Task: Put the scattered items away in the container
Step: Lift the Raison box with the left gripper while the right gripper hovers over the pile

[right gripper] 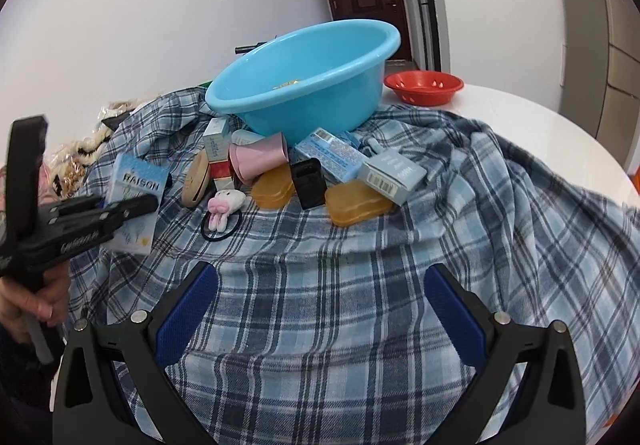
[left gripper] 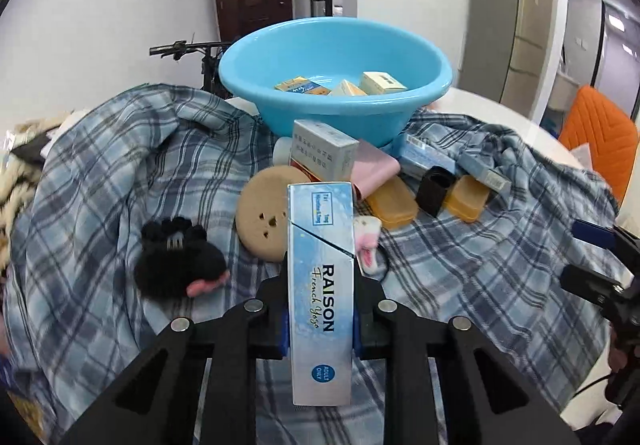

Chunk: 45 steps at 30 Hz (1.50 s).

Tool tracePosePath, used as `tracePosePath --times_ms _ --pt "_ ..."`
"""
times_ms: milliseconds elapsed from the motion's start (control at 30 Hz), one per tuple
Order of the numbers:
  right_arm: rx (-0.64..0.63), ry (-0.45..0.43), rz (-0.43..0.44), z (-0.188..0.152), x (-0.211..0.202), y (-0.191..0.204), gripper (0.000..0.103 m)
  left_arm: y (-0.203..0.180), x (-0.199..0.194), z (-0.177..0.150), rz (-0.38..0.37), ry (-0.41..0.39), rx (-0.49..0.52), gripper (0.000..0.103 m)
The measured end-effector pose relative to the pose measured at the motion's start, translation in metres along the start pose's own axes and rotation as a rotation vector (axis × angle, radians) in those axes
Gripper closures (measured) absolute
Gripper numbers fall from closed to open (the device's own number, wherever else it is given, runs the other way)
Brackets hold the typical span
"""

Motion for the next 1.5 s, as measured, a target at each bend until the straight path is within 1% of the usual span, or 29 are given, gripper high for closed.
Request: tracePosePath --times_ms 167,233,300,433,633,767,833,867,900,933,967,1033,1067,1133,1233,1300,1367,1433,1500 --pt "-0.027 0.061 0.058 0.022 0.015 -0.007 0.000 0.000 0.002 -0.021 -0.011 0.032 -0.064 0.080" --pt "-0.034 0.085 0.084 0.030 0.021 -0.008 0.000 -0.001 0.003 -0.027 -0.011 0.039 -0.068 0.080" --pt "-0.067 0.103 0.130 0.039 0.030 -0.002 0.000 -0.002 0.003 -0.031 -0.015 0.041 -0.061 0.080" --pt "-0.106 0.149 0.214 0.051 0.060 0.011 0.000 -0.003 -0.002 -0.031 -0.034 0.039 -0.061 0.080" --pt "-0.150 0.155 0.190 0.066 0.105 0.017 0.000 -0.001 -0.010 -0.029 -0.040 0.028 -0.059 0.080" --pt "-0.182 0.152 0.161 0.068 0.125 0.020 0.001 0.007 -0.011 -0.029 -0.033 0.031 -0.075 0.080" --pt "-0.182 0.150 0.161 0.067 0.130 0.019 0.021 0.010 -0.010 -0.030 -0.034 0.035 -0.082 0.080" --pt "-0.187 0.151 0.151 0.067 0.132 0.019 0.047 0.011 -0.010 -0.030 -0.035 0.036 -0.086 0.080" --pt "-0.207 0.149 0.109 0.067 0.132 0.015 0.074 0.012 -0.010 -0.030 -0.040 0.038 -0.088 0.080" --pt "-0.231 0.155 0.070 0.067 0.131 0.012 0.075 0.011 -0.010 -0.030 -0.044 0.041 -0.089 0.080" --pt "-0.236 0.173 0.069 0.065 0.131 0.011 0.075 0.011 -0.010 -0.030 -0.048 0.043 -0.088 0.080" --pt "-0.198 0.191 0.104 0.062 0.126 0.011 0.075 0.009 -0.010 -0.031 -0.056 0.044 -0.084 0.080" --pt "-0.185 0.185 0.112 0.061 0.122 0.012 0.075 0.007 -0.010 -0.031 -0.060 0.044 -0.081 0.080" --pt "-0.186 0.174 0.104 0.057 0.112 0.013 0.075 0.004 -0.011 -0.031 -0.069 0.044 -0.078 0.080" --pt "-0.150 0.159 0.097 0.050 0.093 0.014 0.075 0.001 -0.012 -0.032 -0.076 0.041 -0.078 0.080" --pt "-0.151 0.146 0.069 0.044 0.077 0.017 0.075 0.000 -0.013 -0.032 -0.073 0.036 -0.075 0.080" --pt "-0.183 0.119 0.037 0.038 0.059 0.022 0.075 -0.001 -0.014 -0.032 -0.065 0.030 -0.071 0.080" --pt "-0.216 0.112 -0.005 0.028 0.043 0.031 0.075 -0.001 -0.014 -0.034 -0.063 0.030 -0.071 0.080" --pt "-0.208 0.111 -0.042 0.017 0.026 0.034 0.075 -0.002 -0.014 -0.035 -0.065 0.032 -0.075 0.080"
Point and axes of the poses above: each gripper's, at about its wrist camera, not at the fingertips, and x roughly the way its jaws point, y to its left, z to its top, the point moved 9 cm from there along x, roughly the way its jaws point, and after that the axes turned 12 degrees about -x, right-handed, at the moved point
